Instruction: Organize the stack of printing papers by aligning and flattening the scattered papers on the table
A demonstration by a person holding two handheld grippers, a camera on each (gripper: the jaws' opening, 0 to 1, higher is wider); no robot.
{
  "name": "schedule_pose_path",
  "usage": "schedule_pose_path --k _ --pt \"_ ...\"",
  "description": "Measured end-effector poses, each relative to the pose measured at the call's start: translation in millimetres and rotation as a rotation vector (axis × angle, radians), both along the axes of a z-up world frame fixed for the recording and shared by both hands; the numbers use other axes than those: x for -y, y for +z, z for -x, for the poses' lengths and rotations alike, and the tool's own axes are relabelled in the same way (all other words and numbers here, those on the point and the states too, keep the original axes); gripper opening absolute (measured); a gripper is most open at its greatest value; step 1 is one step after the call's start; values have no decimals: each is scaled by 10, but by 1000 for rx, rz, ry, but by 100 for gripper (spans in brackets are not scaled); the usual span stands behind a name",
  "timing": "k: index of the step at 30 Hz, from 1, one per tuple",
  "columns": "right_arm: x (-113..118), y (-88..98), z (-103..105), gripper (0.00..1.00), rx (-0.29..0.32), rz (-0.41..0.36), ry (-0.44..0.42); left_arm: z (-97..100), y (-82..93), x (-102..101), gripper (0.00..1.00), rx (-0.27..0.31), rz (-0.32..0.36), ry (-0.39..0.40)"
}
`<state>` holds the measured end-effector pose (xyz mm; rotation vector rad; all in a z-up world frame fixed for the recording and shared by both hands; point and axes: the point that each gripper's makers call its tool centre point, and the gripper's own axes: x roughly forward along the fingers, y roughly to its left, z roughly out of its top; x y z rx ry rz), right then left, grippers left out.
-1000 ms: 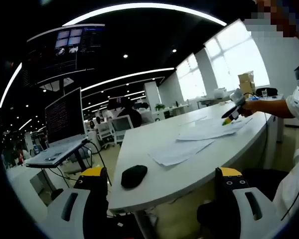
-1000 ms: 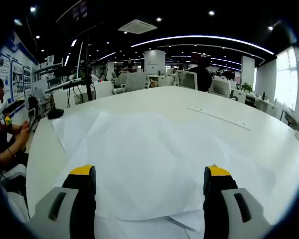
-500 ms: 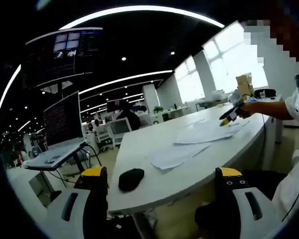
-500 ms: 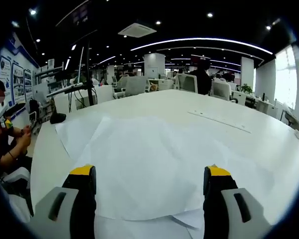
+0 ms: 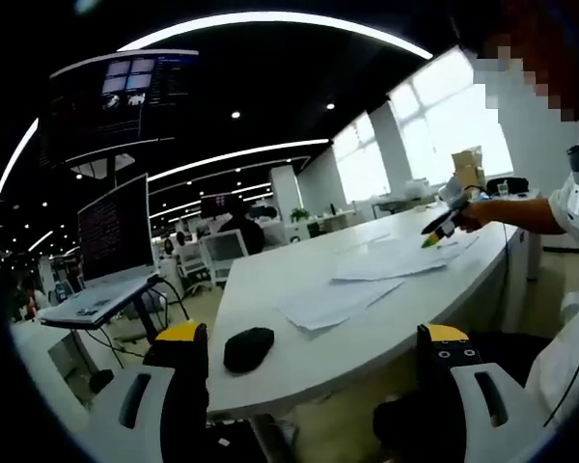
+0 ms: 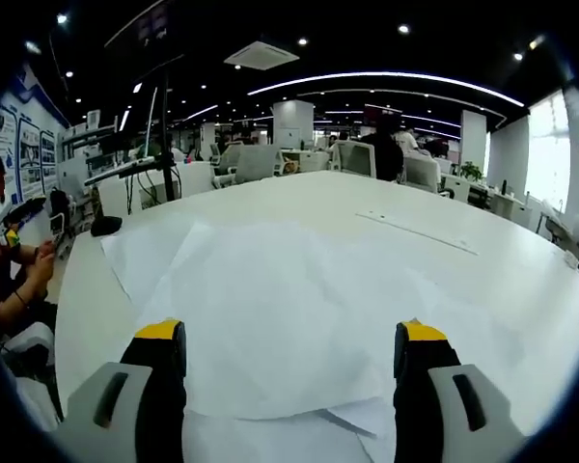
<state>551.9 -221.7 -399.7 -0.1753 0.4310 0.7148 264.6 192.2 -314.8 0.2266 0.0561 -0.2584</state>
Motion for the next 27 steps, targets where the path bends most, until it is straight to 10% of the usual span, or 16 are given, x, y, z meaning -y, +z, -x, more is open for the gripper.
schedule_pose_path --k 27 --pt "-156 -136 -27 84 -12 39 21 62 -49 -140 92 -9 -3 32"
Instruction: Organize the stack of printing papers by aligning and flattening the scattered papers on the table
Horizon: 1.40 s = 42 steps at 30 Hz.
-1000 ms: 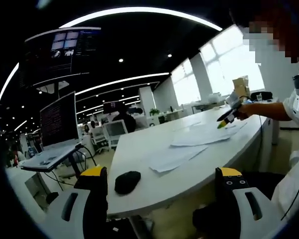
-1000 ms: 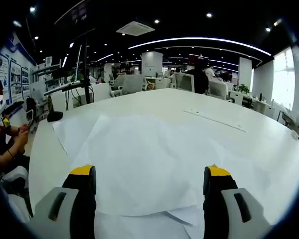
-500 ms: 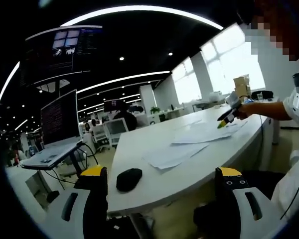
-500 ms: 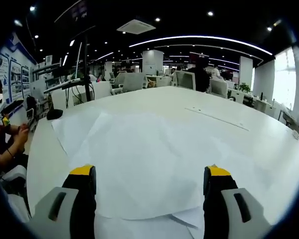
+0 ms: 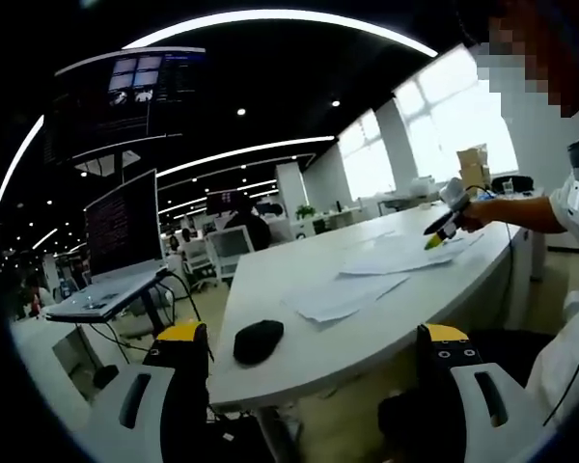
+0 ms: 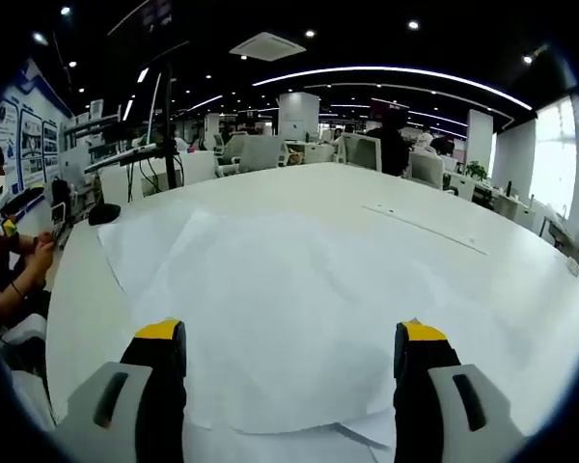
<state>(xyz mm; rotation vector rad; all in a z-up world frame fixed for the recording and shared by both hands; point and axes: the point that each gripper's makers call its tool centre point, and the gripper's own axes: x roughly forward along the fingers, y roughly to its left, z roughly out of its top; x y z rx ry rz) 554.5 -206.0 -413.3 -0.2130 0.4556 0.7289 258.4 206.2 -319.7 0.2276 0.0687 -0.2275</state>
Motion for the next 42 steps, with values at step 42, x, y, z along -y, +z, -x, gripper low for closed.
schedule_pose_path --k 42 --pt "67 -257 -75 84 -56 -3 -11 11 -1 -19 91 -10 -11 19"
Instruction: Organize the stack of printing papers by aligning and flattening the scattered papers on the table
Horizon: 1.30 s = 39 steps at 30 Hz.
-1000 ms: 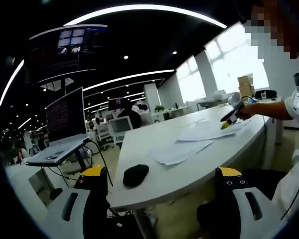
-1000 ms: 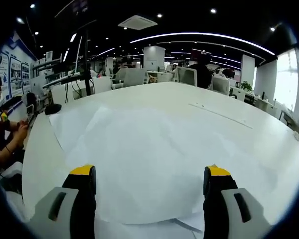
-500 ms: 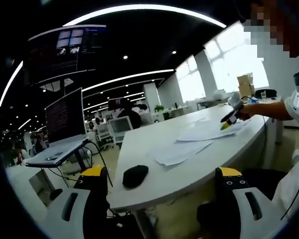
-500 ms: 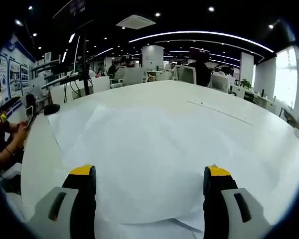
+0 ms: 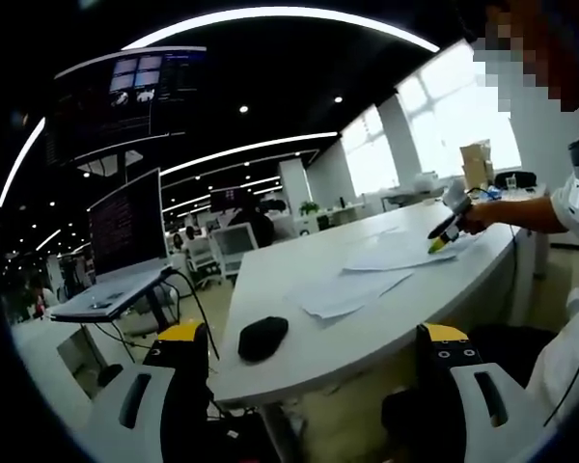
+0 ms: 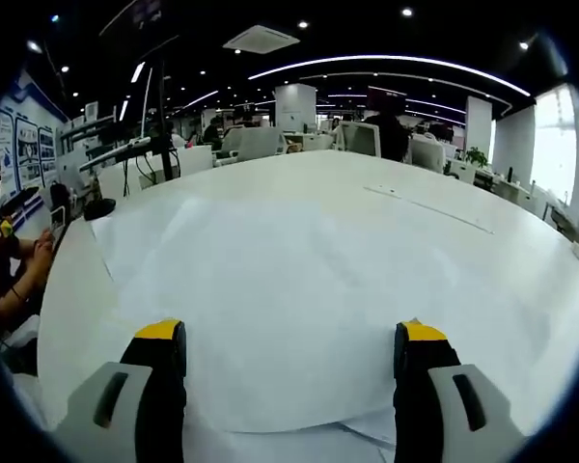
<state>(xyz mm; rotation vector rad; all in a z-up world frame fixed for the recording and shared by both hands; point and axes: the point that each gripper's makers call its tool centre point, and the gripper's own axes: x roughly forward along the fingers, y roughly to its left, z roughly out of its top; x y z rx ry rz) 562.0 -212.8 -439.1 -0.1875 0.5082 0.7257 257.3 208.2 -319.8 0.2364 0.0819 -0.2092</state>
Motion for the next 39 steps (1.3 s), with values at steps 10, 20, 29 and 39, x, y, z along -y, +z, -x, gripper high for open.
schedule_pose_path --k 10,20,29,39 --pt "-8 -5 -7 84 28 -18 2 3 -8 -4 91 0 -1 -1" --pt "-8 4 -6 82 37 -22 -10 32 35 -15 91 11 3 2" --pt "-7 -6 3 75 55 -37 -19 47 25 -8 91 11 3 3" --pt "-20 -12 16 70 65 -48 -9 33 53 10 91 16 -2 -3"
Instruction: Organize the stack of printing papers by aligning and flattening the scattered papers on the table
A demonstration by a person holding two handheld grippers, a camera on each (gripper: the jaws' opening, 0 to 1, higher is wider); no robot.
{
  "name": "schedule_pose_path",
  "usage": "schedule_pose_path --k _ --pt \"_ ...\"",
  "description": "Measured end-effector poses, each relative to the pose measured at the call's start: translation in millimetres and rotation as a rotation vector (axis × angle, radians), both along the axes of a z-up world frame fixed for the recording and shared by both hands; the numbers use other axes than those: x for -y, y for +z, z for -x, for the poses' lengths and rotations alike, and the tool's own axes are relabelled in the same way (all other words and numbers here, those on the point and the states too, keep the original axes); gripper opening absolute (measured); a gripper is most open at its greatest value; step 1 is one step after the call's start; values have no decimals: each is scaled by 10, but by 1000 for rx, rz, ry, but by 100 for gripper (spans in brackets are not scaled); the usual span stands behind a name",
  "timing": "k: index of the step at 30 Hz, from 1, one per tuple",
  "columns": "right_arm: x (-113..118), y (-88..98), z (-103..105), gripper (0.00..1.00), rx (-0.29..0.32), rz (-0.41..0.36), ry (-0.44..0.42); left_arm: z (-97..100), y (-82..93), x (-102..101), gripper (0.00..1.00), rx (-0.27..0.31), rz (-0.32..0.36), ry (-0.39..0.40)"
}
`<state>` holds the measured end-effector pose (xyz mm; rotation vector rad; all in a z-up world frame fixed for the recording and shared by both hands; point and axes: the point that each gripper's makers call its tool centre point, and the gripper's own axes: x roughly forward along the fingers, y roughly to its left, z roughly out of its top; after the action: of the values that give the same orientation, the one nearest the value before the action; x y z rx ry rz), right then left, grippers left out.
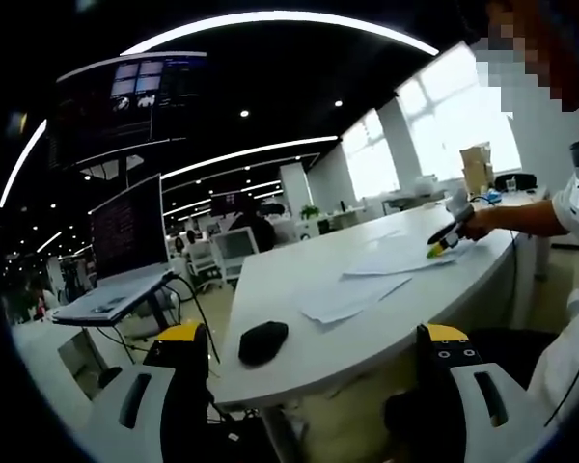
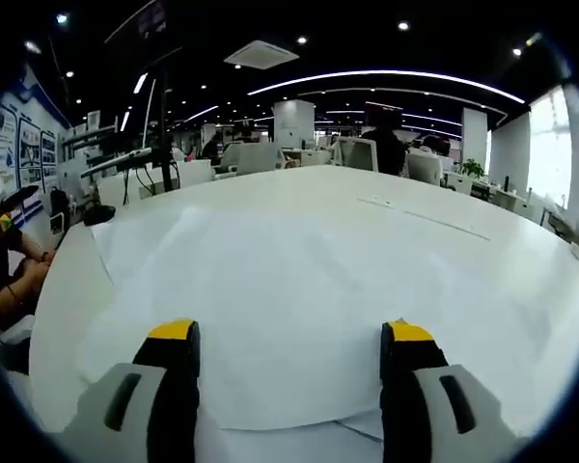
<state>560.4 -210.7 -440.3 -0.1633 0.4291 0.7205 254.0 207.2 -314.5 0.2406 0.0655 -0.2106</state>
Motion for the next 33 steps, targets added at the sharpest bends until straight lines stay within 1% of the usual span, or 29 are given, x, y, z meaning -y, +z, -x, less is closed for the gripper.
schedule_pose_path --k 2,6,9,11,12,13,14,17,19,21,24,26,33 --pt "-5 0 6 67 0 0 10 6 2 -8 91 -2 -2 3" --pt "-2 -7 11 66 4 -3 15 2 46 -31 91 11 5 13" --pt "16 -6 -11 67 11 -11 23 -5 27 -14 91 8 3 11" --pt "23 -5 -33 71 13 -12 25 -1 8 2 91 3 1 9" --pt "60 -11 -53 76 3 -3 1 7 3 6 91 1 -2 8" --pt "66 -13 -59 78 -1 -1 -2 9 2 6 91 0 -2 8" --pt "76 -11 -52 78 -20 21 13 12 2 5 91 0 -3 8" --pt "73 -5 -45 80 -27 33 21 23 44 -70 91 12 3 34" --pt "73 -10 -49 81 -39 40 25 14 33 -75 91 11 5 37" --pt "71 -15 -41 84 -56 52 35 8 12 -60 91 7 4 32" --pt "67 -20 -12 84 -61 56 38 5 -17 -52 91 -1 2 27" --pt "74 -15 -32 84 -60 54 38 1 -17 -75 91 1 5 34" --pt "78 9 -42 80 -38 36 30 -7 -45 -84 91 -4 11 36"
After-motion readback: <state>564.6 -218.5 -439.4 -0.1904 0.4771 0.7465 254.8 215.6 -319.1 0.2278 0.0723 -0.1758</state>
